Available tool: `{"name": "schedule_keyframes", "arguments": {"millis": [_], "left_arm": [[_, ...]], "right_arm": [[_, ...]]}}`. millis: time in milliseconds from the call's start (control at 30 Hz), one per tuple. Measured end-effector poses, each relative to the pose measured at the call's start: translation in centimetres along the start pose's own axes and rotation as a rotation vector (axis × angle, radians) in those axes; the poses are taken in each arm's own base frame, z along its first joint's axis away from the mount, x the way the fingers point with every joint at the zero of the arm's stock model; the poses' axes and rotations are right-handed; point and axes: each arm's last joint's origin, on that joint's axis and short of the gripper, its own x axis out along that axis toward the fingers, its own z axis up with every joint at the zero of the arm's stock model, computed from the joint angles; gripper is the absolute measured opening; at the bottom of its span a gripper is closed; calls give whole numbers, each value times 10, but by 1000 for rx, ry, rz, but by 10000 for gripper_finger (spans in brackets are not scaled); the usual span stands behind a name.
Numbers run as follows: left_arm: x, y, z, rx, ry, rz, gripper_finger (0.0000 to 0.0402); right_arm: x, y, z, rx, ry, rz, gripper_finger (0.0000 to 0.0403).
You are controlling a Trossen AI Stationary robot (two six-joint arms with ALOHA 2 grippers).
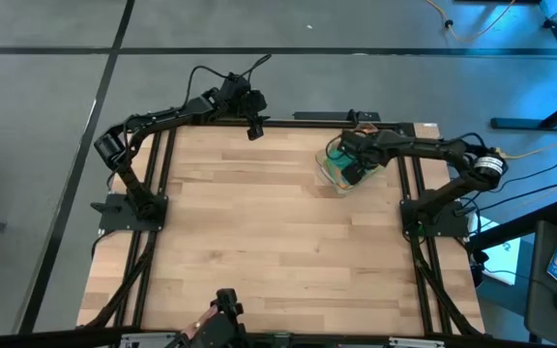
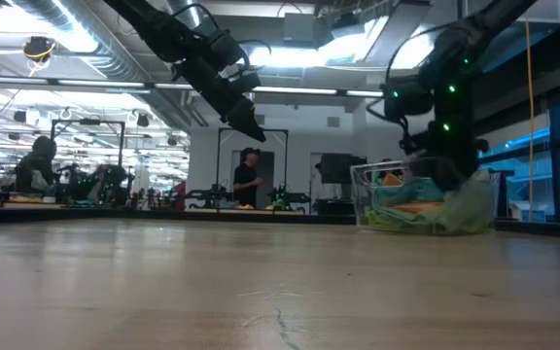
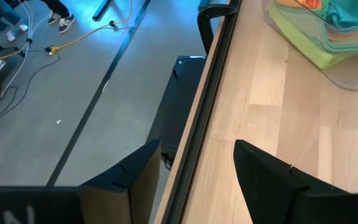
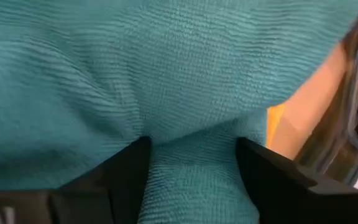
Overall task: Fold microfiber towels
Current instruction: Return to Home Position
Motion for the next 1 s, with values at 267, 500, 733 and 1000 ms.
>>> {"name": "schedule_keyframes", "arguments": {"millis": [267, 500, 733, 1000], "left_arm": [[0, 0, 0, 0, 0, 0, 195], [0, 0, 0, 0, 0, 0, 195], [0, 0, 0, 1, 0, 0, 195], [0, 0, 0, 2, 0, 0, 195]], "right_arm": [[-2, -2, -4, 19, 50, -31, 243], [-42, -13, 16, -29, 47, -53, 243], [-92, -23, 14, 27, 158, -106, 243], [-100, -2, -22, 14, 357, 96, 243]]}}
